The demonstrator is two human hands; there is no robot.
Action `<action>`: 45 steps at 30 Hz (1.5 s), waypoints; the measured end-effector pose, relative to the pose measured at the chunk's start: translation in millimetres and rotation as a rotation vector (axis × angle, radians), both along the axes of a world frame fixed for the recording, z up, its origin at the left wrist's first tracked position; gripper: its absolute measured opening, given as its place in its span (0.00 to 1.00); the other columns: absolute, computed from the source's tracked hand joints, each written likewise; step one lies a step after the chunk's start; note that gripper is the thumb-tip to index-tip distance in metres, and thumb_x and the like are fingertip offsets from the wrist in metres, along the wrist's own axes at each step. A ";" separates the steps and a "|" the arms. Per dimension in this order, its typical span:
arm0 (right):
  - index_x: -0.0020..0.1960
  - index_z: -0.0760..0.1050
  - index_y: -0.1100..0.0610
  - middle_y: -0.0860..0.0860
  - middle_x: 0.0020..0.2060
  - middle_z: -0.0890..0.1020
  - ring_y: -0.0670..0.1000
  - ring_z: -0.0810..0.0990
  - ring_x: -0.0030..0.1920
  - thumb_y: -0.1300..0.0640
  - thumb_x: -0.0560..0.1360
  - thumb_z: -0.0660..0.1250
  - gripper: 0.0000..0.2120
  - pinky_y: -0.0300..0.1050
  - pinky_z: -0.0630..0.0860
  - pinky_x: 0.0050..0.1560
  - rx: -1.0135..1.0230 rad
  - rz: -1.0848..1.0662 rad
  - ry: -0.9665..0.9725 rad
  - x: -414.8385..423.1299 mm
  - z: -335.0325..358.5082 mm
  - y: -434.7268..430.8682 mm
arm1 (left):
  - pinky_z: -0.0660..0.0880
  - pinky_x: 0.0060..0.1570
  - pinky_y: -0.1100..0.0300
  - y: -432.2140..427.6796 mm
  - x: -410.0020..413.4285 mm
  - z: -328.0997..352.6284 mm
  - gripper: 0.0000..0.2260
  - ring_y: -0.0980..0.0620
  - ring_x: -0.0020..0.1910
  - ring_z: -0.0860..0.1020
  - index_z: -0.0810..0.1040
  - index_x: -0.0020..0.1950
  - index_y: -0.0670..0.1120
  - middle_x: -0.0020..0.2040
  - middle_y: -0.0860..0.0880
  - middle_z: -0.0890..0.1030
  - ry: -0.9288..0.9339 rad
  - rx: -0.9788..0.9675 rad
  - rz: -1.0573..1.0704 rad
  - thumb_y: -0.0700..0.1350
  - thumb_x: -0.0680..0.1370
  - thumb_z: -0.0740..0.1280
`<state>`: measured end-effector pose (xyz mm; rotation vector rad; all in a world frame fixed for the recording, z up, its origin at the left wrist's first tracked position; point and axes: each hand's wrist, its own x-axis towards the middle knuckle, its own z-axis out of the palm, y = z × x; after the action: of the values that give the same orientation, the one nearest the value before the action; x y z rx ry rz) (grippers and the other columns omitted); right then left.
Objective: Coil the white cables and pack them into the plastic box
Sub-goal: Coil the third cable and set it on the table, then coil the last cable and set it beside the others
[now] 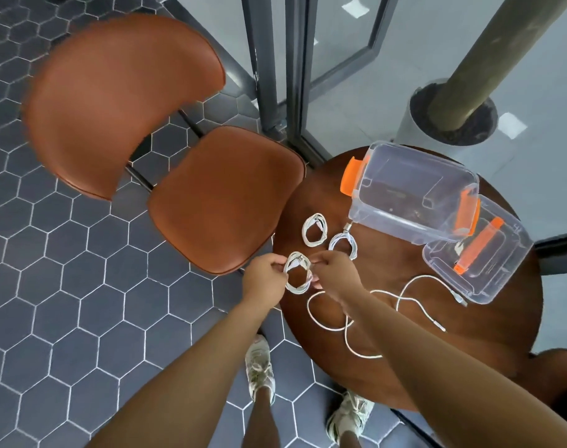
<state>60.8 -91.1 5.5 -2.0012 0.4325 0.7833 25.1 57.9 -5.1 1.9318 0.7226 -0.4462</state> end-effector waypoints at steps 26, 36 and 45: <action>0.40 0.75 0.66 0.63 0.35 0.79 0.63 0.74 0.35 0.67 0.73 0.56 0.10 0.46 0.67 0.34 -0.157 0.171 -0.081 11.6 -41.9 5.6 | 0.77 0.52 0.56 -22.4 13.5 -37.4 0.15 0.43 0.54 0.81 0.81 0.62 0.40 0.57 0.42 0.81 -0.095 0.306 -0.252 0.34 0.76 0.65; 0.61 0.79 0.51 0.47 0.53 0.84 0.55 0.84 0.52 0.58 0.75 0.62 0.17 0.52 0.81 0.56 -0.084 0.050 -0.057 -1.1 -30.5 -14.0 | 0.74 0.53 0.58 -19.1 4.3 -24.4 0.19 0.46 0.56 0.79 0.76 0.69 0.46 0.61 0.45 0.77 -0.102 0.358 -0.292 0.38 0.77 0.67; 0.55 0.81 0.51 0.45 0.45 0.84 0.52 0.83 0.47 0.60 0.75 0.64 0.12 0.43 0.77 0.51 -0.146 -0.046 -0.095 -54.8 0.9 -84.9 | 0.76 0.56 0.52 -62.1 -40.7 -2.7 0.15 0.47 0.52 0.80 0.81 0.60 0.47 0.55 0.47 0.79 -0.110 0.289 -0.410 0.38 0.76 0.66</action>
<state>6.0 -176.0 6.4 -2.1458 0.4905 0.6412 -15.6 -4.3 -7.7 2.3696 0.3283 -0.4990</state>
